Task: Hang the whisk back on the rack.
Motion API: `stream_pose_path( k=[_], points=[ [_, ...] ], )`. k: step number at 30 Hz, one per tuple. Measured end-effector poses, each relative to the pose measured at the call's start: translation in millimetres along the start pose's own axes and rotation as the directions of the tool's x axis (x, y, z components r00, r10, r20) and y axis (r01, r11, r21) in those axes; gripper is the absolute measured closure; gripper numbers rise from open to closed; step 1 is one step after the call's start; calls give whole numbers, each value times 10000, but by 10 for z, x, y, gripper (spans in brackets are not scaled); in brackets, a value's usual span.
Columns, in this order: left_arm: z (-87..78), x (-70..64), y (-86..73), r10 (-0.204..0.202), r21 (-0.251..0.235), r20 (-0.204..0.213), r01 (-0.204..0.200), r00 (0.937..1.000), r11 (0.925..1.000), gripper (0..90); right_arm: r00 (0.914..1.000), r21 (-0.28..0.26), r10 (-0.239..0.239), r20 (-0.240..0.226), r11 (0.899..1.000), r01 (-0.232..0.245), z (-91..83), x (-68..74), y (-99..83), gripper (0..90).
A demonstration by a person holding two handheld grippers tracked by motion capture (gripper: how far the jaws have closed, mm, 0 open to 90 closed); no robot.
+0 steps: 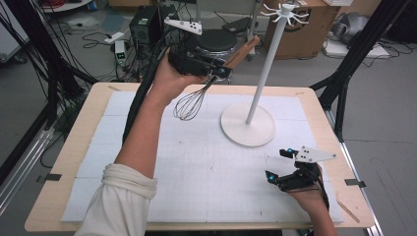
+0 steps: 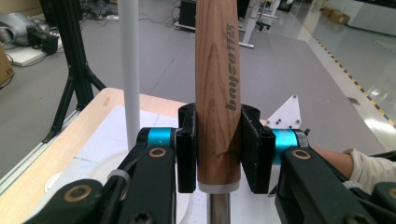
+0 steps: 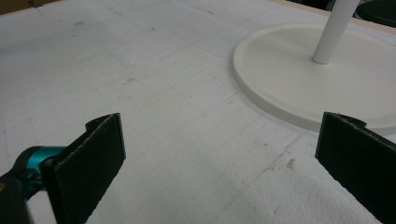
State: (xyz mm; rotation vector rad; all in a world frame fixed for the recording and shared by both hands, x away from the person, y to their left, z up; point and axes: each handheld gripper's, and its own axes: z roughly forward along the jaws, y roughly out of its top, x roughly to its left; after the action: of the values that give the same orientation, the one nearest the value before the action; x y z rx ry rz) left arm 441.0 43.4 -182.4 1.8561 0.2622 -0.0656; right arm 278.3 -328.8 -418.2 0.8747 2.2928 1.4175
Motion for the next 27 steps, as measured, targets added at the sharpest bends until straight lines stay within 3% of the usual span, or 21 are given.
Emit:
stream_pose_path(
  k=[12, 22, 27],
  points=[
    [155, 91, 183, 49, -394, 168, -42, 9998, 9992, 703, 10000, -36, 87, -22, 10000, -87, -19, -5, -1, 4],
    [272, 145, 402, 264, -367, -87, -267, 9996, 9990, 703, 9999, -56, 134, -22, 9999, -134, -41, -15, -10, 4],
    [302, 191, 434, 181, -356, -244, -190, 9995, 9992, 703, 9998, -84, 186, -13, 9998, -186, -54, -27, -20, 4]
  ],
)
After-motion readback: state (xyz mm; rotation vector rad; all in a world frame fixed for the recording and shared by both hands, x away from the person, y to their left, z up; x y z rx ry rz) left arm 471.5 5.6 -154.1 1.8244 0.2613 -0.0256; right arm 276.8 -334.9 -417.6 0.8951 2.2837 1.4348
